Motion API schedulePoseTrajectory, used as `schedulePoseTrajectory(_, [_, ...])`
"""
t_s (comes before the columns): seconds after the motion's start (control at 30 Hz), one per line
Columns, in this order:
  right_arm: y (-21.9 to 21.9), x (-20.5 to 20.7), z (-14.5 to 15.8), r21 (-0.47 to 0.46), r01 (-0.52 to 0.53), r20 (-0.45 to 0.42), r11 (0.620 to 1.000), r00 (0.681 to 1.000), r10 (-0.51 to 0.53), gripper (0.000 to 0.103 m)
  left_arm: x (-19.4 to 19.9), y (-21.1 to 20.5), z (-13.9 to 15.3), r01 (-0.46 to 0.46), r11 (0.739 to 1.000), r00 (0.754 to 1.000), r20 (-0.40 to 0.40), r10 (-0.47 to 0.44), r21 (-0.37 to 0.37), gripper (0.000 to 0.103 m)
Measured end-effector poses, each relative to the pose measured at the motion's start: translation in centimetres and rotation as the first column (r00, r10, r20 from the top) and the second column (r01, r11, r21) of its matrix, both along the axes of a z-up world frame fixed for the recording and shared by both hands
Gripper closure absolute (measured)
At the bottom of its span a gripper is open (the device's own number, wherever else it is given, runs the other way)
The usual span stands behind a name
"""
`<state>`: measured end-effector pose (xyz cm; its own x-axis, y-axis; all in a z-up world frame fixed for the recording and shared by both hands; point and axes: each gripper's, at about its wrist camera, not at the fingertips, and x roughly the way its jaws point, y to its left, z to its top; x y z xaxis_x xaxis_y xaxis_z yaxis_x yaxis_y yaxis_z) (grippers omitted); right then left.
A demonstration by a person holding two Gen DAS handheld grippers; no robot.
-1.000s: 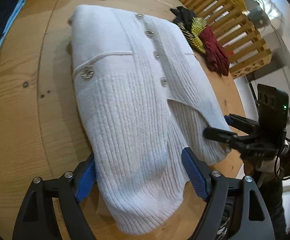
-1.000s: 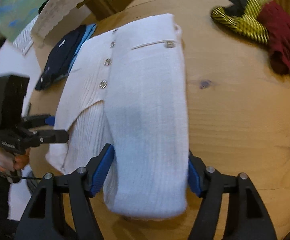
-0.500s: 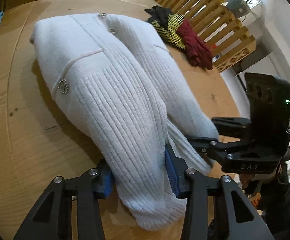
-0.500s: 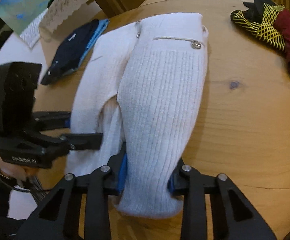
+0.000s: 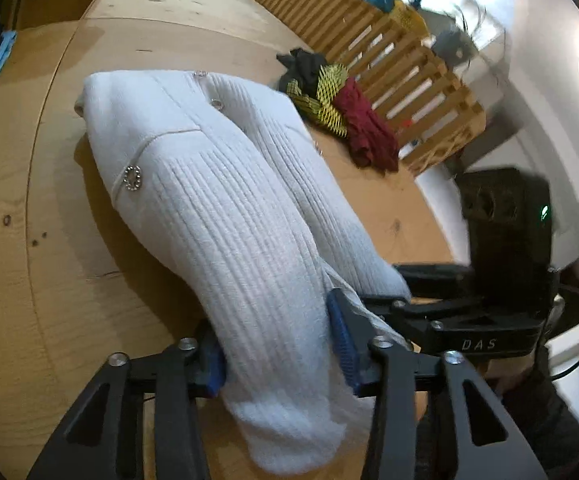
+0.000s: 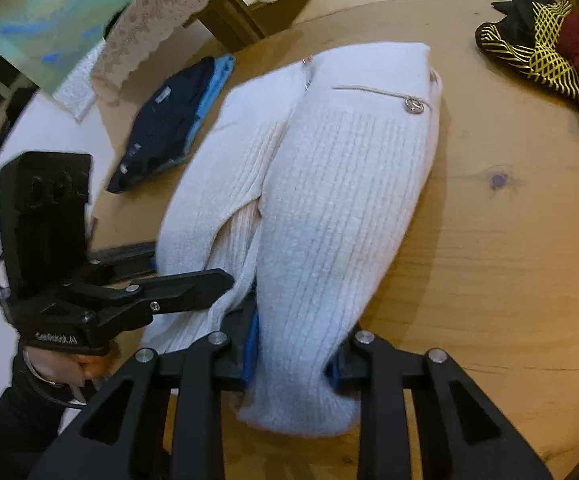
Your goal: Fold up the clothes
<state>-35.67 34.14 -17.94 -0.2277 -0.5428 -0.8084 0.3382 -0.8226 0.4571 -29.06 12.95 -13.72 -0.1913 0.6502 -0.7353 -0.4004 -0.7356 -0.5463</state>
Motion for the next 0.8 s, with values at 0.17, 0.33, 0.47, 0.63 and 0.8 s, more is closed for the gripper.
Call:
schedulePoseTrajectory(0.17, [1.1, 0.7, 0.3, 0.055, -0.014, 0.006, 0.998, 1.000, 0.014, 0.077, -0.3, -1.3, -1.0, 0.007, 0.999, 0.996, 0.084, -0.003, -0.039, 0.079])
schedulePoseTrajectory(0.33, [0.2, 0.9, 1.3, 0.094, -0.027, -0.032, 0.995, 0.999, 0.030, 0.077, 0.3, -0.9, 0.2, 0.020, 0.994, 0.999, 0.039, -0.016, -0.110, 0.084])
schedulePoseTrajectory(0.47, [0.1, 0.9, 1.9, 0.062, -0.024, -0.050, 0.998, 0.998, 0.027, 0.077, 0.9, -0.7, 1.6, 0.036, 0.997, 0.999, 0.005, -0.036, -0.066, 0.088])
schedulePoseTrajectory(0.63, [0.3, 0.2, 2.0, 0.035, -0.017, -0.024, 0.999, 1.000, 0.018, 0.078, 0.4, -0.8, 1.8, 0.042, 0.996, 0.999, 0.027, -0.040, -0.075, 0.087])
schedulePoseTrajectory(0.8, [0.3, -0.1, 1.3, 0.108, -0.009, 0.005, 0.994, 1.000, 0.008, 0.071, -0.2, -3.0, 0.1, -0.050, 0.995, 0.989, 0.135, 0.062, -0.089, 0.079])
